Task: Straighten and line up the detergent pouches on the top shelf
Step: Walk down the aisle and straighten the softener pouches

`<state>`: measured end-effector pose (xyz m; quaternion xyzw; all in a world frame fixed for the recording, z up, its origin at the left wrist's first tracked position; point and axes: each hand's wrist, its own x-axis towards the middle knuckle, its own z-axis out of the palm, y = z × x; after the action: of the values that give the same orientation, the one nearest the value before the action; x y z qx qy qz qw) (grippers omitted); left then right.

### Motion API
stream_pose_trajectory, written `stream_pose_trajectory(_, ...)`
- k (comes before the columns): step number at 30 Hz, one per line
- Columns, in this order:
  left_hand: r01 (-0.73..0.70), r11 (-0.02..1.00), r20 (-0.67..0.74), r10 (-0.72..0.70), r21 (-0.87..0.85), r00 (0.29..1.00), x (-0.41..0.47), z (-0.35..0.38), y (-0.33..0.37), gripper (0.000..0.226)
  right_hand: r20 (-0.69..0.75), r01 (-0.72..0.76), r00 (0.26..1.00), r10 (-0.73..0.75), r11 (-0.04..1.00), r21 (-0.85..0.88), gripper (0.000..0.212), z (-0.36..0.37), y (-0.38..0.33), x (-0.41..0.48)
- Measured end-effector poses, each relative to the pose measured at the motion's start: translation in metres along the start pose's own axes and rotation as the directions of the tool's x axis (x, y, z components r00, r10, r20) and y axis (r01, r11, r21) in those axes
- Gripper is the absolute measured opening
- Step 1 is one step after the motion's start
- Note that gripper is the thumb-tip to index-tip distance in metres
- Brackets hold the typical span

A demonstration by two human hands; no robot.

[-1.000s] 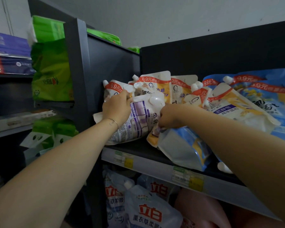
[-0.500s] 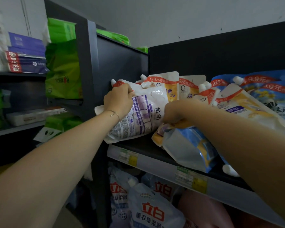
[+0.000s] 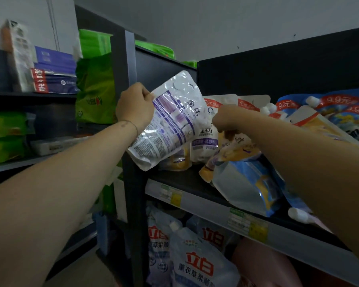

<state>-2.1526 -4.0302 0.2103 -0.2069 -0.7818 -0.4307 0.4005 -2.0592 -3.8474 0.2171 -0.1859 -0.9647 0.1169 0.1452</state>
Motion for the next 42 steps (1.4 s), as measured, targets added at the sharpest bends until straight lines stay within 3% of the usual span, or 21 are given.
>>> stream_pose_trajectory(4,0.101,0.991,-0.088,-0.109,-0.083,0.99,-0.004,0.003,0.003,0.017,-0.101,0.069,0.995,-0.025,0.885,0.461,0.036,-0.011,-0.011,0.004)
stream_pose_trajectory(6,0.163,0.973,-0.132,-0.185,-0.161,0.974,-0.007,0.008,0.007,0.015,-0.096,0.069,0.995,-0.02,0.839,0.539,0.049,-0.015,-0.024,0.001)
stream_pose_trajectory(8,0.239,0.941,-0.154,-0.28,-0.24,0.948,-0.011,0.012,0.016,0.015,0.022,-0.012,1.0,0.0,0.838,0.546,0.068,-0.013,-0.037,-0.005)
stream_pose_trajectory(10,0.301,0.899,-0.152,-0.361,-0.317,0.92,-0.02,0.02,0.026,0.015,0.231,-0.148,0.973,0.008,0.79,0.595,0.079,-0.009,-0.048,-0.012)
stream_pose_trajectory(12,0.277,0.862,-0.148,-0.368,-0.425,0.918,-0.034,0.031,0.035,0.015,0.359,-0.233,0.93,-0.077,0.632,0.739,0.084,-0.002,-0.053,-0.014)
stream_pose_trajectory(14,0.202,0.834,-0.142,-0.314,-0.514,0.939,-0.052,0.043,0.043,0.018,0.373,-0.268,0.901,-0.221,0.39,0.881,0.073,0.004,-0.053,-0.011)
stream_pose_trajectory(16,0.097,0.829,-0.142,-0.208,-0.551,0.968,-0.072,0.057,0.046,0.017,0.258,-0.223,0.9,-0.352,0.136,0.965,0.055,0.014,-0.047,-0.003)
stream_pose_trajectory(17,0.046,0.833,-0.138,-0.146,-0.552,0.98,-0.082,0.065,0.044,0.014,0.168,-0.145,0.918,-0.36,0.091,0.985,0.046,0.02,-0.044,0.002)
stream_pose_trajectory(18,0.001,0.836,-0.125,-0.083,-0.549,0.989,-0.091,0.074,0.041,0.014,0.099,-0.059,0.939,-0.328,0.13,0.99,0.042,0.028,-0.04,0.01)
stream_pose_trajectory(19,-0.035,0.846,-0.101,-0.022,-0.533,0.995,-0.099,0.083,0.035,0.015,0.081,-0.008,0.952,-0.294,0.241,0.97,0.04,0.034,-0.038,0.013)
stream_pose_trajectory(20,-0.059,0.864,-0.061,0.033,-0.501,0.998,-0.105,0.089,0.028,0.015,0.107,0.002,0.965,-0.241,0.416,0.909,0.037,0.039,-0.036,0.017)
stream_pose_trajectory(22,-0.078,0.905,0.052,0.11,-0.417,0.993,-0.111,0.091,0.014,0.015,0.207,-0.083,0.976,-0.072,0.756,0.649,0.036,0.043,-0.031,0.02)
stream_pose_trajectory(23,-0.119,0.921,0.097,0.166,-0.371,0.981,-0.113,0.089,0.008,0.02,0.255,-0.151,0.967,0.013,0.836,0.527,0.038,0.042,-0.028,0.019)
stream_pose_trajectory(26,-0.262,0.941,0.152,0.297,-0.215,0.943,-0.121,0.08,-0.008,0.059,0.399,-0.281,0.915,0.061,0.807,0.52,0.038,0.033,-0.025,0.017)
stream_pose_trajectory(28,-0.147,0.982,0.186,0.168,-0.119,0.968,-0.131,0.081,-0.014,0.088,0.409,-0.281,0.912,0.034,0.777,0.563,0.029,0.033,-0.025,0.017)
stream_pose_trajectory(31,0.164,0.981,0.24,-0.136,-0.099,0.961,-0.136,0.088,-0.024,0.121,0.32,-0.216,0.947,0.006,0.751,0.624,0.015,0.04,-0.027,0.023)
stream_pose_trajectory(34,0.312,0.948,0.303,-0.279,-0.065,0.911,-0.128,0.094,-0.03,0.136,0.277,-0.189,0.961,-0.014,0.698,0.691,0.009,0.05,-0.031,0.028)
stream_pose_trajectory(37,0.34,0.94,0.236,-0.336,0.023,0.912,-0.12,0.095,-0.038,0.144,0.21,-0.14,0.977,-0.031,0.648,0.748,0.017,0.061,-0.04,0.034)
stream_pose_trajectory(42,0.342,0.93,0.132,-0.359,0.136,0.924,-0.111,0.097,-0.042,0.148,0.019,0.046,0.996,-0.083,0.715,0.697,0.035,0.076,-0.06,0.044)
